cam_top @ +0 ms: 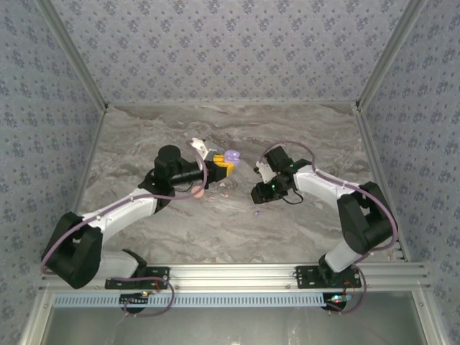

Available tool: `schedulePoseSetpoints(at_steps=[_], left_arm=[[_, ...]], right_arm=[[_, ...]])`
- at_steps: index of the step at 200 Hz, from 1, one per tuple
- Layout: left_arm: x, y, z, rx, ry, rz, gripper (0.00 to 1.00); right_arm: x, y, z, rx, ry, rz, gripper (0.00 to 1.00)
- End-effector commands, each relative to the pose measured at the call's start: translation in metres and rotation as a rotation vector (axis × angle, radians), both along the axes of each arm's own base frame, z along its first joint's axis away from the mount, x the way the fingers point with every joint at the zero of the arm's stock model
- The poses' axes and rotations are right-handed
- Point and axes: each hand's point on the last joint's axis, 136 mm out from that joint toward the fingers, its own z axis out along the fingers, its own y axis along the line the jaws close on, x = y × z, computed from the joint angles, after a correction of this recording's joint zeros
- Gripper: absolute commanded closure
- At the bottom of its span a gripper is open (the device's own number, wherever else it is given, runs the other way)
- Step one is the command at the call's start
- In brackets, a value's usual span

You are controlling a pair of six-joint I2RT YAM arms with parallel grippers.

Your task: Insert wireless bluetooth earbuds into charging case

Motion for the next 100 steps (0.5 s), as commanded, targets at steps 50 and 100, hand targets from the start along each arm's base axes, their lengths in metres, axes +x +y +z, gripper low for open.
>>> schedulePoseSetpoints(at_steps=[50,100], left_arm=[[-0.014,0.011,0.004,0.034,-0.041,0.021,0.83],[-0.016,0.015,0.005,0.033,-0.048,0.031,0.83]], right_arm=[[0.013,0.013,-0.016,-0.085,-0.004,0.041,0.68],[0.015,0.013,-0.028,-0.12,0.017,0.037,0.69]])
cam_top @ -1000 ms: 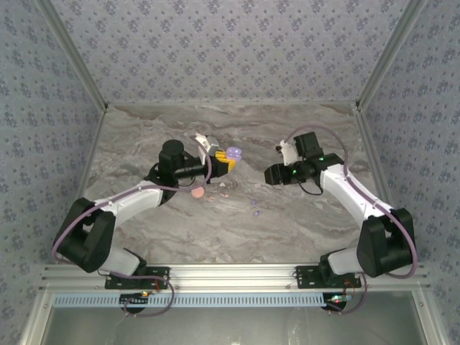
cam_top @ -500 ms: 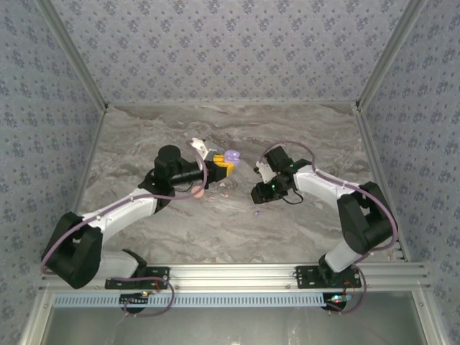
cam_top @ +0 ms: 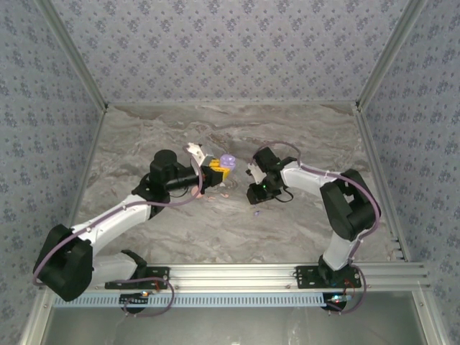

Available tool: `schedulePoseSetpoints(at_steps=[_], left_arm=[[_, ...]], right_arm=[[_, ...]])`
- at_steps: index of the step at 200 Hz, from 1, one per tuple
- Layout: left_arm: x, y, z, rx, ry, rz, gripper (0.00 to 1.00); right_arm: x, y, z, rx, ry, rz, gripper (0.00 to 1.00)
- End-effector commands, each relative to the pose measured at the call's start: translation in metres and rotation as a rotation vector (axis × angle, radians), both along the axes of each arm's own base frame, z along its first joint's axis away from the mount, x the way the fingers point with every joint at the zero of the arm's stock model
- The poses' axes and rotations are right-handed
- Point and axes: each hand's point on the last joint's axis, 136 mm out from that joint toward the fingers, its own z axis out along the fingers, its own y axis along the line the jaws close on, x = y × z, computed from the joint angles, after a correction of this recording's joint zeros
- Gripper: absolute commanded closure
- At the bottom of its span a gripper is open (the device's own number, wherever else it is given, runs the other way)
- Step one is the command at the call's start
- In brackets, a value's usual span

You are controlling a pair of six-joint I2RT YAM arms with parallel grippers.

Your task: Insert wireless bluetooth earbuds into charging case

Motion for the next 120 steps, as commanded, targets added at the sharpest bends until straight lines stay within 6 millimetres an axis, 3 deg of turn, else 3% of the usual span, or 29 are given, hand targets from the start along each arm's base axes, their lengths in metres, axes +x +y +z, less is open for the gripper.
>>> schedulePoseSetpoints(at_steps=[1,63,120], left_arm=[[-0.005,0.002,0.01,-0.008,-0.043,-0.001,0.83],[-0.004,0.002,0.01,-0.008,-0.041,0.005,0.83],[-0.004,0.003,0.01,-0.008,-0.038,0.009,0.83]], right_arm=[[0.004,0.001,-0.002,-0.031,0.0,0.008,0.69],[0.003,-0.001,-0.01,-0.05,0.01,-0.003,0.78],[0.03,-0.025,-0.002,-0.08,-0.041,-0.138,0.83]])
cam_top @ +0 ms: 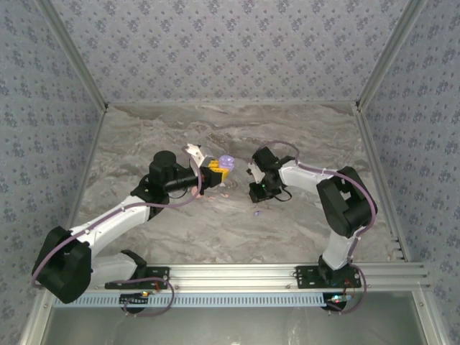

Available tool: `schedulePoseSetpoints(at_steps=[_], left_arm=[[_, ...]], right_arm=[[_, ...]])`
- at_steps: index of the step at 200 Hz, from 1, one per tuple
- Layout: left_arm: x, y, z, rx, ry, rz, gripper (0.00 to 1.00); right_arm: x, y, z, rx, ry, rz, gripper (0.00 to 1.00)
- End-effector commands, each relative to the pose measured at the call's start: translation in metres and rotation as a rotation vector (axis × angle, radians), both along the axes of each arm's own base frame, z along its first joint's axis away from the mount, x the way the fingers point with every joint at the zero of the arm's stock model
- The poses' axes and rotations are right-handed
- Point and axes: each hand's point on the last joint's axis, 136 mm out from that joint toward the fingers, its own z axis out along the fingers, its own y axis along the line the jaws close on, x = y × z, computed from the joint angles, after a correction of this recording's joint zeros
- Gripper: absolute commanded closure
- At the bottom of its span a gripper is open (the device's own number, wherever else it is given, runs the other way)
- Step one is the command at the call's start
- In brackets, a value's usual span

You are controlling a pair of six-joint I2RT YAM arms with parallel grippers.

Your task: Insert wireless bluetooth earbuds into charging case

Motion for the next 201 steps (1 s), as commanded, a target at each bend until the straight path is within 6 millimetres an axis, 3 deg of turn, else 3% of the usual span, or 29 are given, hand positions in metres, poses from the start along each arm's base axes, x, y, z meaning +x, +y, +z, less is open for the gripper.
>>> schedulePoseSetpoints(at_steps=[1,48,82,89,201], left_arm=[[-0.003,0.0,0.012,-0.015,-0.041,-0.006,0.83],[-0.003,-0.001,0.01,-0.015,-0.037,-0.006,0.83],[-0.002,-0.002,0.01,-0.016,-0.035,-0.005,0.83],[-0.003,-0.002,0.01,-0.017,-0.035,-0.008,0.83],[-0.001,-0.004,0.01,-0.015,-0.034,-0.006,0.83]], right_arm=[[0.019,-0.018,0.006,-0.037,-0.037,-0.089,0.83],[0.045,-0.037,0.01,-0.054,-0.06,-0.104,0.82],[0.051,-0.035,0.007,-0.025,-0.033,-0.053,0.81],[0.06,-0.03,0.014,-0.012,-0.053,-0.043,0.8],[0.056,-0.032,-0.009,-0.06,0.039,-0.023,0.7]])
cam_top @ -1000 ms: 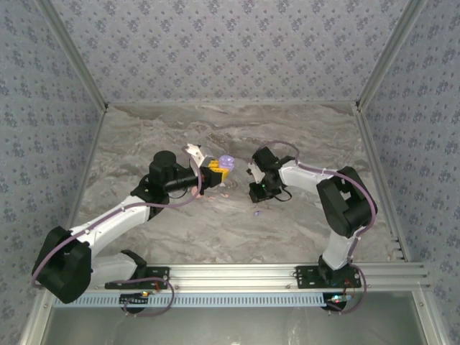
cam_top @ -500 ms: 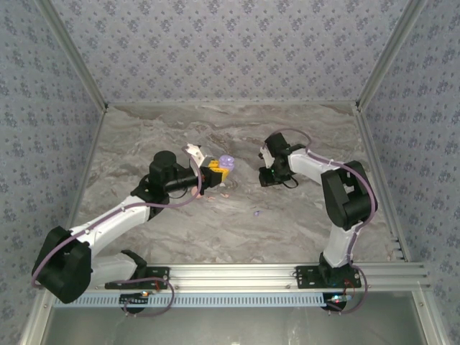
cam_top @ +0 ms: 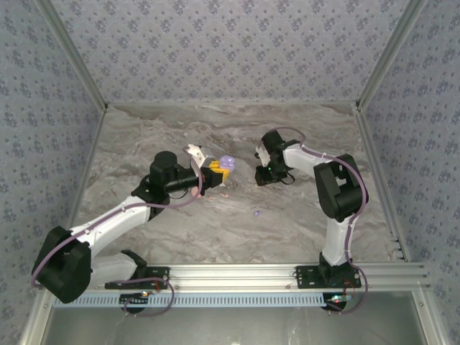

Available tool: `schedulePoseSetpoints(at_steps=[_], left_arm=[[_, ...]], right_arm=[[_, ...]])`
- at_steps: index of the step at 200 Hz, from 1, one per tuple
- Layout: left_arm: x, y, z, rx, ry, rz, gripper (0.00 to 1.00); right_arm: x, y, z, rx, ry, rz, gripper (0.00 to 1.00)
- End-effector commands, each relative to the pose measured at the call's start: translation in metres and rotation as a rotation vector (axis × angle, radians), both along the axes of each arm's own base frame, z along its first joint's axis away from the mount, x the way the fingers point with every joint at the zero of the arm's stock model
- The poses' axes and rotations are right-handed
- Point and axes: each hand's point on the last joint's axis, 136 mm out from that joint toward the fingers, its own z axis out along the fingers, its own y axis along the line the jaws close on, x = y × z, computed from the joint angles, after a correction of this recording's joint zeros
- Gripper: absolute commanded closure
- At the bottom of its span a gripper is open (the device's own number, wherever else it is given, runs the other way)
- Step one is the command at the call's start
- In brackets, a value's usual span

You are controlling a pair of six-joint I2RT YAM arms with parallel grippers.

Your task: Insert wireless bluetooth earbuds into charging case

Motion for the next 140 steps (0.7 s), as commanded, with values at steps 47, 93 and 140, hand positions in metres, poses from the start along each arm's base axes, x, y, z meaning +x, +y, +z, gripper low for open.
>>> schedulePoseSetpoints(at_steps=[47,93,140], left_arm=[[-0.0007,-0.003,0.0102,-0.016,-0.033,-0.01,0.83],[-0.0006,-0.003,0.0105,-0.016,-0.033,-0.009,0.83],[-0.0005,-0.0031,0.0107,-0.016,-0.032,-0.009,0.83]], right_arm=[[-0.0128,-0.0077,-0.0123,-0.08,0.066,0.026,0.7],[-0.0166,-0.0097,-0.0129,-0.126,0.066,0.049,0.7],[-0.0183,-0.011,-0.0174,-0.161,0.074,0.061,0.72]])
